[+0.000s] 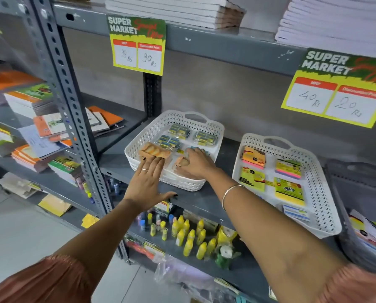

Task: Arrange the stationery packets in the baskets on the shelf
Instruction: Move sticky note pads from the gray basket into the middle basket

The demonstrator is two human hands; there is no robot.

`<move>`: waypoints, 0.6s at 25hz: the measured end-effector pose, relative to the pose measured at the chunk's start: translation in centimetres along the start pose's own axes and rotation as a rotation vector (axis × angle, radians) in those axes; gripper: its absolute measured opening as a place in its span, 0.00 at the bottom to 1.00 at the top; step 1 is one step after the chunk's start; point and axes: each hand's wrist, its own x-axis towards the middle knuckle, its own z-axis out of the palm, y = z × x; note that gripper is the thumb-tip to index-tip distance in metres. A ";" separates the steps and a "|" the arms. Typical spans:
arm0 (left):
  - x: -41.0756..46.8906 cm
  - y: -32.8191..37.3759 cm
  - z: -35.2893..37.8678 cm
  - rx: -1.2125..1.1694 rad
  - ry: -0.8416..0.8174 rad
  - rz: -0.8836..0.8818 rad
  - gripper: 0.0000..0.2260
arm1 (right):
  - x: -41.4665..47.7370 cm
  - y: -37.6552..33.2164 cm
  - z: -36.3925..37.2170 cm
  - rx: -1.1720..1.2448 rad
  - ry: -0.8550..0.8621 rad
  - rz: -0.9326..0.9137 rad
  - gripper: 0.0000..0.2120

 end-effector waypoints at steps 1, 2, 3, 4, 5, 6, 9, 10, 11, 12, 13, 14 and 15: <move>0.0 0.0 0.0 0.015 0.000 0.004 0.48 | -0.2 0.3 -0.6 0.018 0.057 0.011 0.29; 0.0 -0.1 0.0 0.028 -0.006 0.000 0.48 | -0.4 0.7 -1.2 0.040 0.123 0.027 0.28; 0.0 -0.1 -0.1 0.036 -0.014 -0.003 0.49 | -0.7 1.4 -2.0 0.057 0.185 0.047 0.27; 0.0 -0.1 -0.2 0.039 -0.021 -0.008 0.49 | -1.1 2.4 -2.8 0.068 0.244 0.068 0.26; -0.1 -0.2 -0.3 0.035 -0.022 -0.013 0.50 | -1.6 3.5 -3.6 0.071 0.296 0.096 0.24; -0.2 -0.1 -0.4 0.023 -0.016 -0.017 0.50 | -2.2 4.9 -4.6 0.066 0.351 0.138 0.22; 0.1 2.4 -1.4 -0.028 0.030 0.029 0.46 | -5.1 10.0 -7.7 0.041 0.493 0.313 0.20; 0.5 4.2 -1.8 -0.043 0.044 0.077 0.44 | -6.3 11.9 -8.6 0.025 0.520 0.362 0.20; 1.0 6.3 -2.1 -0.052 0.063 0.142 0.43 | -7.6 13.8 -9.5 -0.002 0.538 0.411 0.20; 1.5 8.7 -2.4 -0.073 0.074 0.218 0.42 | -9.2 15.8 -10.2 -0.030 0.549 0.470 0.19; 2.1 11.1 -2.5 -0.107 0.085 0.293 0.42 | -10.9 17.8 -10.8 -0.050 0.550 0.537 0.18; 2.5 13.2 -2.6 -0.133 0.091 0.357 0.42 | -12.5 19.8 -11.2 -0.053 0.552 0.617 0.17; 2.8 15.1 -2.5 -0.138 0.100 0.410 0.41 | -14.3 21.8 -11.5 -0.054 0.543 0.706 0.16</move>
